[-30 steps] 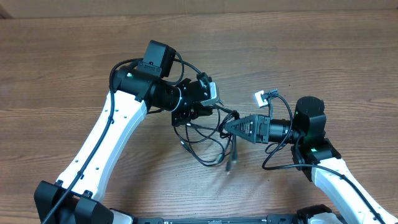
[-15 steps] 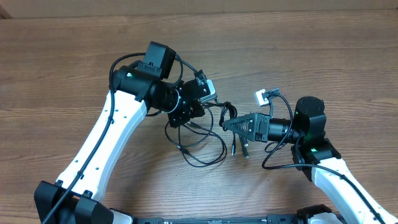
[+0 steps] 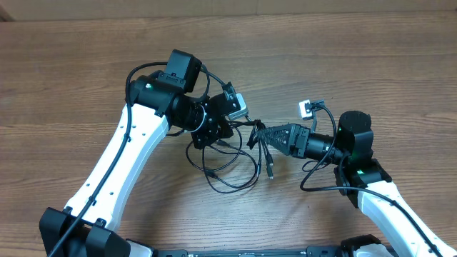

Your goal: Untangle cables

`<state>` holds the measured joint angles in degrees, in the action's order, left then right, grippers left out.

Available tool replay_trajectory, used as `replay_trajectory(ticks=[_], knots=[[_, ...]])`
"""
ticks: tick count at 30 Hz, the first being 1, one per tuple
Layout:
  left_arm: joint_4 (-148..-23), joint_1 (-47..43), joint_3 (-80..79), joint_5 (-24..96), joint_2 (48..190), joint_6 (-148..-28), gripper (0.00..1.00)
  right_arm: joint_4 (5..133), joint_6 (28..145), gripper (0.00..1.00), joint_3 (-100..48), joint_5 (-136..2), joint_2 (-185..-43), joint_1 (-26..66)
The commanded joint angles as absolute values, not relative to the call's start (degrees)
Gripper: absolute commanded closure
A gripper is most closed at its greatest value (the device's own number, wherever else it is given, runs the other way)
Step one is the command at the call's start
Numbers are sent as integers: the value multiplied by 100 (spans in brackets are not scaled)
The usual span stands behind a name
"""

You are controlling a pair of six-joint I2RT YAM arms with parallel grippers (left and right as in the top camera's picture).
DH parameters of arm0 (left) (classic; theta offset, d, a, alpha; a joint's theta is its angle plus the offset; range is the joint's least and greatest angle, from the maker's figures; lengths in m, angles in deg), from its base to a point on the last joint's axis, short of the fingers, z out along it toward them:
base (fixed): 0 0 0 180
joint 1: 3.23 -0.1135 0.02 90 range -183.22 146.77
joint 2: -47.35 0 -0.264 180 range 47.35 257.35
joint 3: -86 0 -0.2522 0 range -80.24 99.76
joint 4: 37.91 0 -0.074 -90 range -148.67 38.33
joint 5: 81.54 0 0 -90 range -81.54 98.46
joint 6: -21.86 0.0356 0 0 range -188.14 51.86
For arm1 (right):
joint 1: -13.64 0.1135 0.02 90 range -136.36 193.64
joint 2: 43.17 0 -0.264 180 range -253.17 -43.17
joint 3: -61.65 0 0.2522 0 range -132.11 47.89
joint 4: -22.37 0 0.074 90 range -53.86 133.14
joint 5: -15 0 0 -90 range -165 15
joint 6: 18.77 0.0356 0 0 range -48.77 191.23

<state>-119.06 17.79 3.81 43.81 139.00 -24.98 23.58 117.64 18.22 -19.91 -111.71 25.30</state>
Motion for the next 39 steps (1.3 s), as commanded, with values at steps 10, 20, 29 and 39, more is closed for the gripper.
replay_trajectory(ticks=[10,20,29,39], knots=[[-11989,1770,466,3837,13918,-2767,96,2469,11786,2,1754,-2203,-11144,2554],[-11756,1781,466,4103,13918,-3014,96,2218,11911,15,1754,-1836,-11144,2558],[-11465,1821,466,4457,13920,-3414,96,1811,12072,22,1754,-1867,-11144,2812],[-11450,2218,466,4449,13920,-3456,96,1798,12072,30,1754,-2291,-11144,3094]])
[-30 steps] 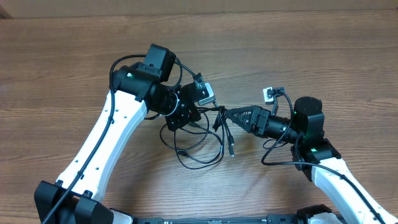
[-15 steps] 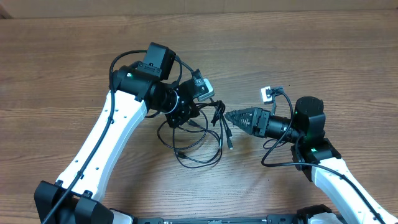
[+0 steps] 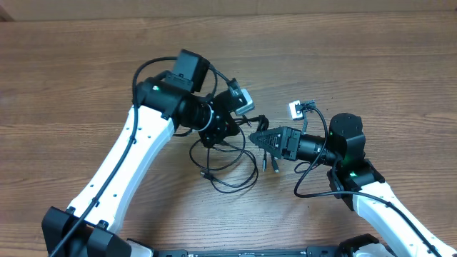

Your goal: Untangle cables

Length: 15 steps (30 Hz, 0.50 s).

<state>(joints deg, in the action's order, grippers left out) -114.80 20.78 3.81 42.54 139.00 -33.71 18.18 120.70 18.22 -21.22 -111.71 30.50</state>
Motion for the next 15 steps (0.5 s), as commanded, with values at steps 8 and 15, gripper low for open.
replay_trajectory(ticks=[8,15], knots=[[-11279,2380,466,4427,13920,-3655,96,1849,12070,56,1754,-2400,-11144,3094],[-11270,2380,466,4381,13920,-3652,96,1842,12070,76,1754,-2396,-11144,3094]])
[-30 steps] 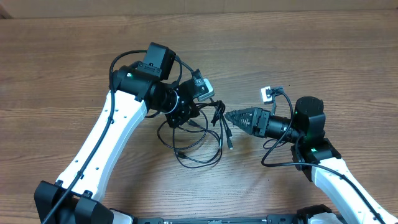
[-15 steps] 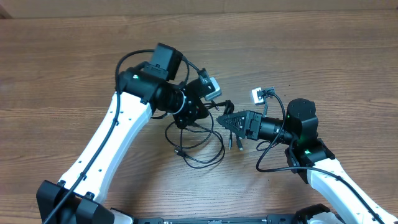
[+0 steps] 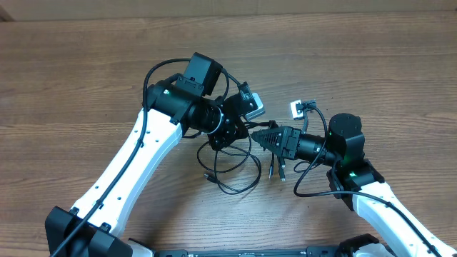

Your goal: Untangle cables

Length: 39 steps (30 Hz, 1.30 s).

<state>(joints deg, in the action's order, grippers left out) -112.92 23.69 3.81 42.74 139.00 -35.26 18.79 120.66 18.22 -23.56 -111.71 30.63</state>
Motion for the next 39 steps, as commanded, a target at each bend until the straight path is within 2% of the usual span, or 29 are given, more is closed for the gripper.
replay_trajectory(ticks=[1,10,15,19,26,33,36,39], knots=[[-11268,2380,466,4381,13922,-3652,96,1842,12072,78,1754,-2393,-11144,3094],[-11176,2374,466,3972,14058,-4275,96,1064,12033,86,1754,-1921,-11144,3094],[-10857,2369,466,3998,14058,-4662,96,918,11970,96,1754,-1858,-11144,3094],[-10678,2365,466,3946,14073,-5075,96,817,11863,96,1754,-1768,-11144,3094],[-10560,2264,466,3177,14176,-5987,96,-407,11712,96,1754,-1040,-11144,3094],[-10516,1941,466,3183,14176,-6800,96,-595,11565,96,1754,-820,-11144,3094],[-10545,1858,466,3183,14176,-6861,96,-1052,11565,96,1754,-520,-11144,3094],[-10536,1838,466,3129,14176,-6863,96,-2097,11570,96,1754,-87,-11144,3094]])
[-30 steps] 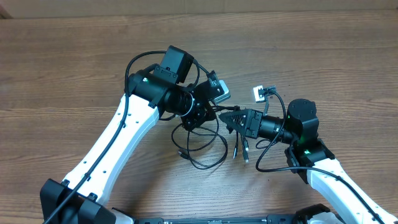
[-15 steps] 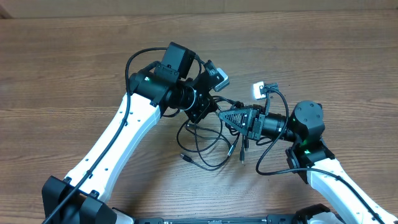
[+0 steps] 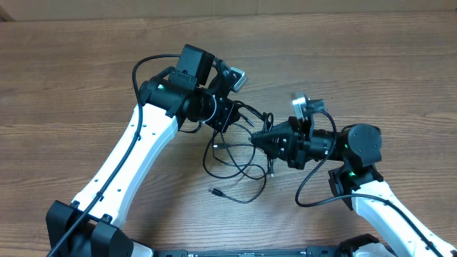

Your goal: Untangle cables

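Note:
A tangle of thin black cables (image 3: 232, 168) lies in loose loops at the middle of the wooden table. One free plug end (image 3: 214, 191) rests on the wood at the front, and another connector (image 3: 272, 168) hangs below the right fingers. My left gripper (image 3: 234, 114) reaches in from the upper left, shut on a strand at the top of the tangle. My right gripper (image 3: 258, 138) points left from the right side, its tips shut on the cables. A short strand (image 3: 251, 123) runs between the two grippers. The exact grip points are partly hidden.
The left wrist camera (image 3: 235, 77) and the right wrist camera (image 3: 300, 106) stick up beside the grippers. The right arm's own black lead (image 3: 314, 193) loops down onto the table (image 3: 86, 64). Both white arm links run in from the near edge.
My left gripper has moved toward the far side. My right wrist has rolled, so its camera is now on top. The loops hang longer and wider, and the free plug lies nearer the front.
At first both grippers met over a compact bundle at the table's middle. Then the right gripper stood a little further left, close to the left one. After that both had shifted right with the bundle. Now the grippers stand further apart and the loops are spread out.

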`<state>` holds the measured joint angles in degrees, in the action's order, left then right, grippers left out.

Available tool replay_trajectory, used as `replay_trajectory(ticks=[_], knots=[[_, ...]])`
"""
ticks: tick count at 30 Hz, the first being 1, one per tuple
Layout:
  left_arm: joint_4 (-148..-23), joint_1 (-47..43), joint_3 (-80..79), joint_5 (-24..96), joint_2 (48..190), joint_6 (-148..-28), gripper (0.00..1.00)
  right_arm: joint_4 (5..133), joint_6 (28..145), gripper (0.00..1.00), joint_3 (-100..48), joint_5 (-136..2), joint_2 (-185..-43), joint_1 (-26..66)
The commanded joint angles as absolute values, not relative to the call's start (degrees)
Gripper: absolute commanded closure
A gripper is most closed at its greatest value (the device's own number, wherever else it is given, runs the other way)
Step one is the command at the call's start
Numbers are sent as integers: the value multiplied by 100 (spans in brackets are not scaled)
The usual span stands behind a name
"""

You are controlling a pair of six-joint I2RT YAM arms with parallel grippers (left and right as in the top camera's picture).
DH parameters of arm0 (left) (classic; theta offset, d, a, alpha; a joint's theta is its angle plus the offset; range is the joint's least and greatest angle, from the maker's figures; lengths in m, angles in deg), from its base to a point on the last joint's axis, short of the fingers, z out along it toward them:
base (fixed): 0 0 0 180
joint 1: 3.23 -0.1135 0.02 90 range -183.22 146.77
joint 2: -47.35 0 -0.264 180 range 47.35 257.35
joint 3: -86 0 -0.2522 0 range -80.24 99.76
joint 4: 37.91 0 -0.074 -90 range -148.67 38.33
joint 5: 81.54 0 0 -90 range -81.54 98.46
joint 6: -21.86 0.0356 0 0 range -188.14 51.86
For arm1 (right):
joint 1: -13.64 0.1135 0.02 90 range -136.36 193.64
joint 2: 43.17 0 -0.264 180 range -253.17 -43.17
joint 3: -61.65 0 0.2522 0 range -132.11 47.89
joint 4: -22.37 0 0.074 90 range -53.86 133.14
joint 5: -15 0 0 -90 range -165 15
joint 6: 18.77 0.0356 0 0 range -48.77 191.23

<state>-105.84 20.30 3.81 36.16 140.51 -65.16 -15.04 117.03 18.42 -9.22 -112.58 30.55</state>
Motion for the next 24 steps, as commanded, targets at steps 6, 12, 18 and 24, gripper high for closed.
replay_trajectory(ticks=[6,12,18,24], knots=[[-10606,1823,466,2580,14176,-7161,96,-2645,11570,96,1754,13,-11144,3094],[-10698,1814,466,2580,14176,-7158,96,-3148,11568,96,1754,11,-11144,3094],[-10730,1814,337,2584,14176,-7161,96,-3718,11568,96,1754,-103,-11144,3094],[-10728,1814,-43,2637,14176,-7161,96,-3856,11417,96,1754,-599,-11144,3092]])
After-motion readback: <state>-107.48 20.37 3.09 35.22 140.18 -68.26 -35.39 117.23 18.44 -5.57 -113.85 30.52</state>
